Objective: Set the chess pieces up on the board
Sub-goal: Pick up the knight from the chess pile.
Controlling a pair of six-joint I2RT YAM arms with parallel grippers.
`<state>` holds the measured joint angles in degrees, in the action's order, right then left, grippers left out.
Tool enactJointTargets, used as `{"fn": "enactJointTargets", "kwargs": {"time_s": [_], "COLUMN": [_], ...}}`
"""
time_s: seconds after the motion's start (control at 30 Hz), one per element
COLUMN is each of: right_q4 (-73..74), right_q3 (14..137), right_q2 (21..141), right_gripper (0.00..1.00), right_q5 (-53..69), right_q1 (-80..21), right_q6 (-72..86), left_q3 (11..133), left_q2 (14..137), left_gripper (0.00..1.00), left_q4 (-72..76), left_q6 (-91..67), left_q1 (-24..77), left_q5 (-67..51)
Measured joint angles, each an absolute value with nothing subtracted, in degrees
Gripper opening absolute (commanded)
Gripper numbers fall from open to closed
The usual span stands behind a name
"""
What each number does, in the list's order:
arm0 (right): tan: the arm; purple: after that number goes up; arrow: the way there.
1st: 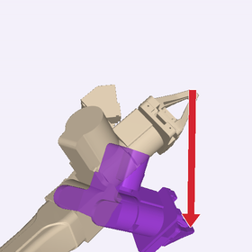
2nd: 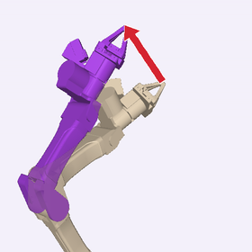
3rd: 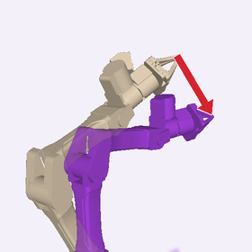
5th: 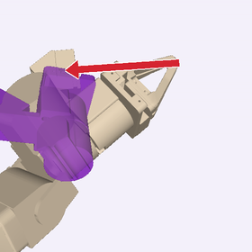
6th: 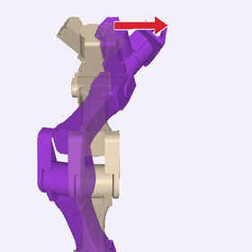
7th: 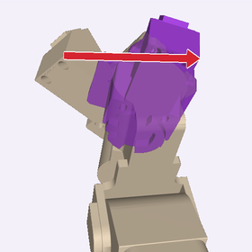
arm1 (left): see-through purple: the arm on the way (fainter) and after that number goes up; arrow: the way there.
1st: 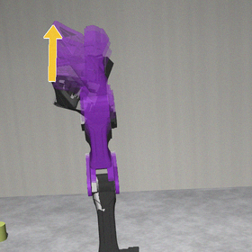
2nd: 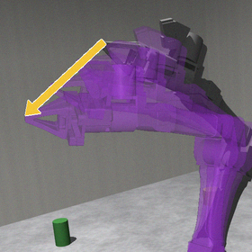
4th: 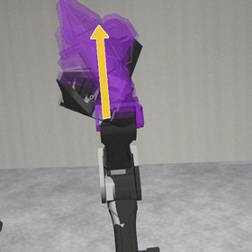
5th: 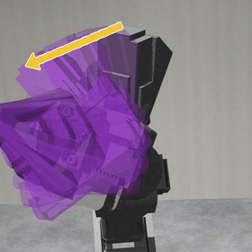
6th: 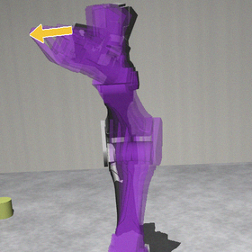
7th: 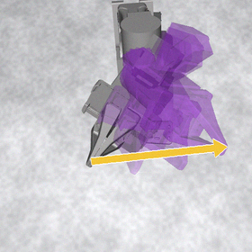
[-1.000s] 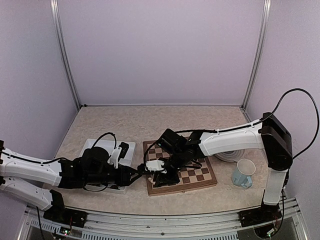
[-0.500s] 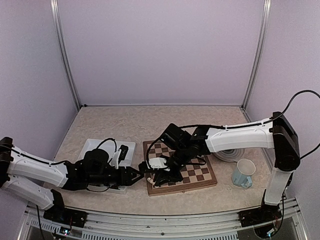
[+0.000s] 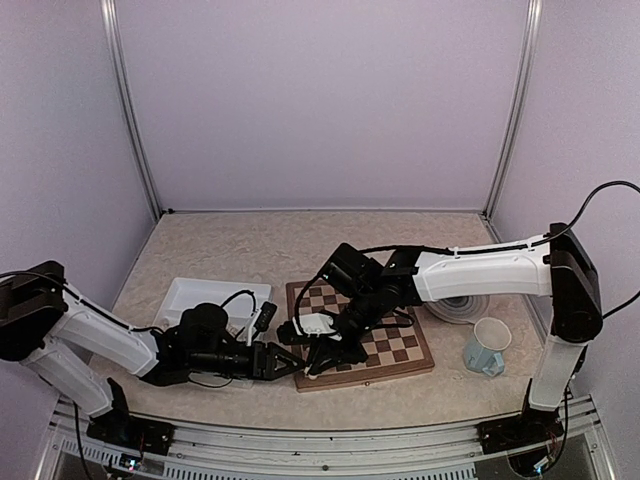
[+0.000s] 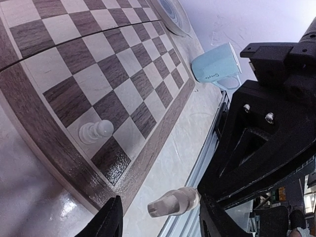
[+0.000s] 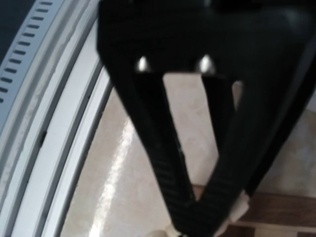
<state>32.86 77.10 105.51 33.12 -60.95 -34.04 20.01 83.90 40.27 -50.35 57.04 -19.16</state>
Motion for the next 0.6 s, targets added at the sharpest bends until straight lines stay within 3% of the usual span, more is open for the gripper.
{"fn": "enactJointTargets", "kwargs": {"time_s": [0.6], "right_q4": [34.44], "right_q3": [77.1], "right_q2": [105.51], "right_gripper": [0.1], "right_q5": [33.85], "right_q1": [-60.95], "right_q6": [-34.02], "left_q3": [20.73], "left_q2": [85.73], "left_gripper": [0.51], "left_q4": [44.36], "left_q6": [-49.82], "left_q1": [57.32], "left_q5": [-20.12]}}
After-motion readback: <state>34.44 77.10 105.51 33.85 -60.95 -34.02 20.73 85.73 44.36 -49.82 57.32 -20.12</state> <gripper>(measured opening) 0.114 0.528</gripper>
